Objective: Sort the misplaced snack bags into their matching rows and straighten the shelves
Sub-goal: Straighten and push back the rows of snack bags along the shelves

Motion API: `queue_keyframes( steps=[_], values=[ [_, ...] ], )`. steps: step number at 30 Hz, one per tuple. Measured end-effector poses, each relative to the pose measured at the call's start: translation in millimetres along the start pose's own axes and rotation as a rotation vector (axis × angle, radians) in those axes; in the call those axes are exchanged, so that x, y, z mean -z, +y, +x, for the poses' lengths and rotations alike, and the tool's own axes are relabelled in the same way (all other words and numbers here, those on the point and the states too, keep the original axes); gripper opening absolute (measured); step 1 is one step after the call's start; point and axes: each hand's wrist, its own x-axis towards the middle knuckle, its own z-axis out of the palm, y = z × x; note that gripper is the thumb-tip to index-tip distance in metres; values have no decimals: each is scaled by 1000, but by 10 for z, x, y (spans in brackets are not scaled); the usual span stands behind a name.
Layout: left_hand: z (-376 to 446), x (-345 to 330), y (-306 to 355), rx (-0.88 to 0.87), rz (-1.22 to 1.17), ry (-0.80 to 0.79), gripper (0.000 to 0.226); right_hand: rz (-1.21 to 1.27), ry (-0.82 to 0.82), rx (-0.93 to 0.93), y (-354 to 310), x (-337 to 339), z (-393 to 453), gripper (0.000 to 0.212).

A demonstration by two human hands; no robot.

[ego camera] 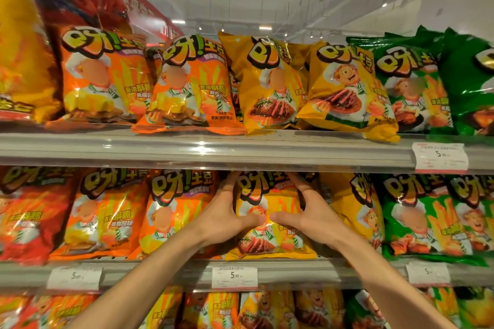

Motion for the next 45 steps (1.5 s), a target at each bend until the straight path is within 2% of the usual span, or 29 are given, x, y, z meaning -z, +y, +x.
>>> queue_keyframes(
  steps=[4, 8, 14, 16, 18, 21, 22, 24, 27, 29, 31, 33, 35, 38, 45],
  values=[
    [8, -30, 77, 6, 38, -22, 123, -6, 1, 3, 48, 40, -11, 107],
    [56, -5, 92, 3, 44, -16, 125, -5, -10, 6, 71, 44, -14, 108],
    [54, 49, 151, -19, 105, -39, 119, 21, 9, 11, 83, 24, -15, 106],
    [3, 71, 153, -19, 123, -34, 101, 43, 35, 3, 77, 17, -23, 102],
    [-92, 118, 117, -39, 207, 33, 78, 77, 73, -6, 59, 11, -28, 101],
    [-282, 278, 21, -90, 423, 253, 40, 99, 109, -26, 47, -44, -30, 100],
    [-346, 350, -26, -100, 486, 325, 35, 100, 112, -37, 39, -88, -24, 100],
    [-431, 495, -158, -159, 645, 431, 38, 94, 114, -55, 18, -210, -5, 101],
    [-435, 611, -459, -195, 867, 498, 37, 94, 73, -68, -68, -415, 10, 96],
    [-437, 606, -556, -160, 883, 442, 43, 11, 55, -70, -131, -514, 7, 92],
    [-449, 568, -615, -160, 896, 427, 48, -193, 87, -66, -175, -569, -20, 86],
    [-448, 539, -649, -168, 912, 427, 51, -476, 158, 35, -216, -621, -62, 73],
    [-436, 527, -657, -157, 916, 414, 52, -635, 174, 184, -283, -708, -87, 63],
    [-433, 515, -671, -133, 933, 403, 53, -775, 185, 311, -285, -886, -35, 58],
    [-408, 491, -694, -134, 940, 420, 52, -903, 243, 234, -302, -1061, 52, 58]
  ],
)
